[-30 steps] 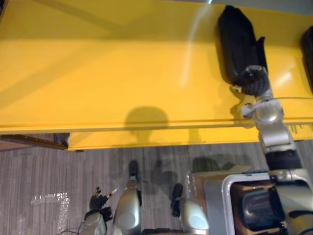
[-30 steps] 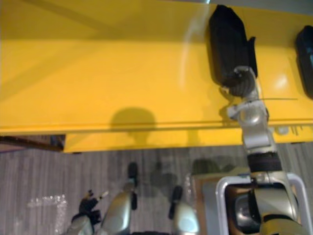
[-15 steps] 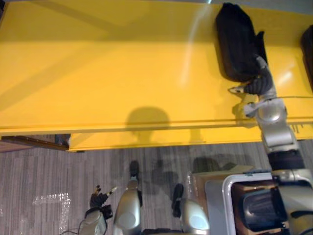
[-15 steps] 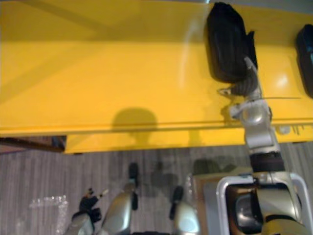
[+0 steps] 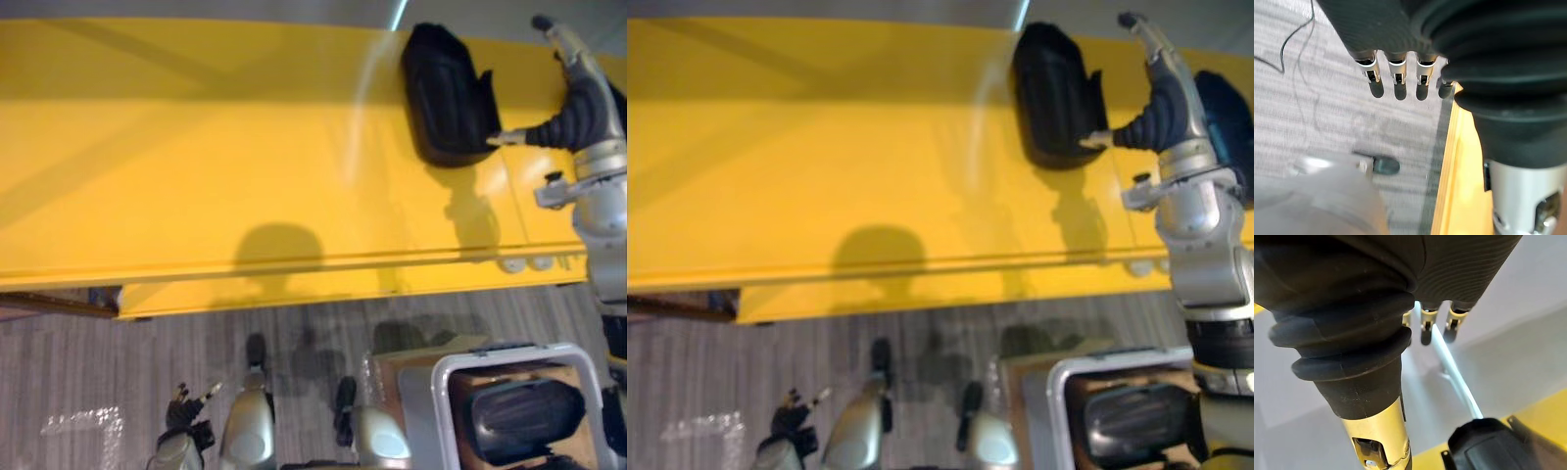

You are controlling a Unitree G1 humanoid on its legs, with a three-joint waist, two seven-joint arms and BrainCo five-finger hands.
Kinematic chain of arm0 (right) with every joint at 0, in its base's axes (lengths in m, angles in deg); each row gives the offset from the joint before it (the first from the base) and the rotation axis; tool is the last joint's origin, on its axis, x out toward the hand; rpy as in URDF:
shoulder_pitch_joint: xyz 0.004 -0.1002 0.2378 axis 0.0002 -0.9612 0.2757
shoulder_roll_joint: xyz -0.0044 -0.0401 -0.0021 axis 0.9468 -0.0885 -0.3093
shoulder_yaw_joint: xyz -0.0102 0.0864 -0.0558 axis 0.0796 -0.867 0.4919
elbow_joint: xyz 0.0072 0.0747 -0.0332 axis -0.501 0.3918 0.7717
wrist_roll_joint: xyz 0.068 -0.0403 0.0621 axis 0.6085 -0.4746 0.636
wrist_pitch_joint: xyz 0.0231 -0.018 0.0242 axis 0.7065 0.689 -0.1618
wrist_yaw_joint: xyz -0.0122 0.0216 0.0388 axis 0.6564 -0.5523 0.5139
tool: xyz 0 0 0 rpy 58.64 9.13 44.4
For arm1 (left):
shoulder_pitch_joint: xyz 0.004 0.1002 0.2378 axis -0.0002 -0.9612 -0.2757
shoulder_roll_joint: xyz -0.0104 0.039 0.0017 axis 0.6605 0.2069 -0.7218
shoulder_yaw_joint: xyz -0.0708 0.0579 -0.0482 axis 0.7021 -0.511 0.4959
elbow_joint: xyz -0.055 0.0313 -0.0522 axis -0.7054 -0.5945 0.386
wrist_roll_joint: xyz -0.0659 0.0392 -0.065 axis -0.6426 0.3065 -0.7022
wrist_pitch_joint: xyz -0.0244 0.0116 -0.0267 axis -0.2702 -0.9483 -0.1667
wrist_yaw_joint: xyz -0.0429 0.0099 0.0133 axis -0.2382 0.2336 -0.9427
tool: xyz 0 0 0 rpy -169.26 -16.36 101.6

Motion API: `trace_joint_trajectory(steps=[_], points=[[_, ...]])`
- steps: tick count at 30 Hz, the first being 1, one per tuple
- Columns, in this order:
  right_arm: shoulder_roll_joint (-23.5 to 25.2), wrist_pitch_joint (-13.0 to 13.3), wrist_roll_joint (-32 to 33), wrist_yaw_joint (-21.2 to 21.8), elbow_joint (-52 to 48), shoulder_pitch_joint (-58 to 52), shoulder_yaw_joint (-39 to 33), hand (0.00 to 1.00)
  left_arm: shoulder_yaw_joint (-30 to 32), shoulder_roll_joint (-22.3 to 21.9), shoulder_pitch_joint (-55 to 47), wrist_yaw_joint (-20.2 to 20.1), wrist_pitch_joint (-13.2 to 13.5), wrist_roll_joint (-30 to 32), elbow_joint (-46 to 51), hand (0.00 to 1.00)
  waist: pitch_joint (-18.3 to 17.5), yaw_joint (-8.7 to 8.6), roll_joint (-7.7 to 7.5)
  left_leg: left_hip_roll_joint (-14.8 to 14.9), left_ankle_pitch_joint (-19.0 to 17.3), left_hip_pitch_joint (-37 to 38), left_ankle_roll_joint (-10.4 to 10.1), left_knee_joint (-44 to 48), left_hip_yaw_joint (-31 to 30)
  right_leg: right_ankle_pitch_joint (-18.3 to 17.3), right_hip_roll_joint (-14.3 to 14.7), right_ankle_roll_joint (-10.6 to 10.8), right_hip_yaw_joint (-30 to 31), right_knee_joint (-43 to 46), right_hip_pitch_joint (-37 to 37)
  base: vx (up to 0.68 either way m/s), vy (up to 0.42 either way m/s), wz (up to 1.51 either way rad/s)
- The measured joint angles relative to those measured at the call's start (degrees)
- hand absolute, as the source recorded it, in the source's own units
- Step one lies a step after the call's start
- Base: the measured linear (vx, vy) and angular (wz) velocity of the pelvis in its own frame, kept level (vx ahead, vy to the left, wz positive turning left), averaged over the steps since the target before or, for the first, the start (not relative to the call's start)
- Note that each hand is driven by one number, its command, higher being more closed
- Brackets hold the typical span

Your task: Walk over and take plastic housings, then place them on the shelf

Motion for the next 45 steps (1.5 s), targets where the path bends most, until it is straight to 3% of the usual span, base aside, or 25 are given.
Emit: trace_joint_trajectory(steps=[5, 8, 12, 15, 18, 19, 25, 28, 31, 35, 40, 45], points=[[-1.06, 0.48, 4.67, 1.31, -0.08, -0.67, -0.39, 0.0, 0.21, -0.26, -0.59, -1.1, -0.32, 1.71, -3.81, 0.0, -5.44, -0.86, 0.4, -0.15, -1.02, 1.55, -0.38, -0.07, 0.26, 0.16, -0.1, -0.06, 0.12, -1.39, 1.96, 0.04, -0.015, -0.04], [-1.05, 0.56, 6.45, -2.08, 0.51, -1.19, -2.16, 0.0, 0.23, -0.34, -0.67, -1.26, -0.17, 1.76, -5.79, 0.0, -6.97, -1.6, 1.28, 0.26, -1.45, 2.9, -0.4, -0.1, 0.29, 0.34, 0.15, -0.28, 0.14, -2.08, 3.55, -0.01, -0.016, -0.06], [1.84, 2.62, 9.5, -8.74, 3.13, -7.51, -12.3, 0.0, 1.17, -0.94, -0.9, -1.37, -0.35, 1.95, -8.28, 0.0, -9.7, -1.75, 2.24, 1.08, -1.2, 3.03, -0.79, -0.1, 0.79, 1.0, 1.07, -0.92, 0.32, -3.74, 3.82, -0.03, -0.019, -0.07], [10.6, 7.53, 10.59, -13.36, 5.61, -16.72, -20.72, 0.0, 2.56, -1.9, -1.88, -1.38, -0.46, 2.32, -9.27, 0.0, -11.0, -2.27, 2.22, 1.18, -1.3, 3.86, -1.18, -0.09, 1.33, 0.86, 1.19, -0.87, 0.51, -4.88, 4.75, -0.02, -0.011, -0.08], [19.23, 12.32, 12.69, -15.29, 7.32, -24.35, -23.35, 0.0, 3.84, -2.4, -2.35, -1.67, -0.74, 3.35, -10.27, 0.0, -11.58, -3.58, 2.73, 1.25, -1.28, 4.05, -1.24, -0.09, 2.13, 0.69, 0.97, -0.72, 1.22, -4.88, 4.51, 0.01, 0.0, -0.14], [24.13, 14.68, 15.5, -15.3, 8.79, -27.82, -24.19, 0.0, 4.29, -2.58, -2.62, -1.89, -0.86, 4.37, -10.26, 0.0, -11.69, -4.33, 2.98, 1.21, -1.47, 4.47, -1.34, -0.09, 2.62, 0.86, 0.95, -0.34, 1.74, -4.84, 4.55, 0.02, -0.004, -0.16], [38.36, 21.19, 27.3, -14.51, 20.81, -35.15, -24.17, 0.0, 4.68, -2.79, -2.06, -3.63, -0.7, 4.32, -10.25, 0.0, -11.83, -4.87, 3.98, 1.18, -2.03, 5.38, -1.46, -0.09, 4.06, 0.92, 0.72, -0.11, 3.12, -4.84, 4.59, 0.01, 0.005, -0.13], [41.64, 25.78, 30.71, -15.01, 26.13, -35.14, -23.84, 0.0, 4.75, -3.32, -2.05, -3.85, -0.3, 3.97, -10.26, 0.0, -11.97, -4.69, 4.83, 0.95, -2.36, 5.89, -1.25, -0.09, 4.77, 0.57, 0.23, 0.62, 3.31, -4.84, 4.79, 0.01, 0.011, -0.1], [43.36, 28.76, 28.13, -17.38, 28.46, -34.92, -23.58, 0.0, 4.73, -3.59, -2.0, -4.33, -0.23, 4.17, -10.26, 0.0, -11.89, -4.55, 5.18, 0.33, -2.7, 6.6, -1.02, -0.1, 4.83, 0.45, -0.36, 1.05, 3.18, -5.06, 5.62, 0.02, 0.017, 0.01], [43.84, 29.45, 24.94, -19.12, 28.79, -34.25, -20.78, 0.0, 4.71, -3.59, -1.92, -6.44, -0.31, 8.05, -10.24, 0.0, -11.63, -4.21, 4.83, -0.35, -3.39, 6.84, -0.43, -0.1, 5.12, 0.14, -1.08, 1.46, 3.19, -5.16, 5.81, 0.02, 0.015, -0.01], [45.16, 28.45, 24.13, -19.45, 28.16, -33.51, -19.12, 0.0, 3.38, -2.25, -1.53, -10.98, -0.96, 18.42, -10.21, 0.0, -11.12, -3.28, 3.91, -0.56, -4.48, 7.24, -0.64, -0.08, 7.41, 0.2, -1.74, 1.78, 4.7, -5.58, 5.16, 0.05, 0.022, -0.22], [45.12, 27.2, 25.14, -17.02, 23.51, -34.73, -18.81, 0.0, -2.08, -0.36, -2.09, -15.46, -2.81, 21.97, -10.25, 0.0, -11.05, -4.15, 4.15, 1.28, -7.43, 11.73, -2.44, 0.32, 15.99, 2.52, -0.57, 2.01, 12.93, -5.21, 3.32, 0.09, 0.015, -0.95]])
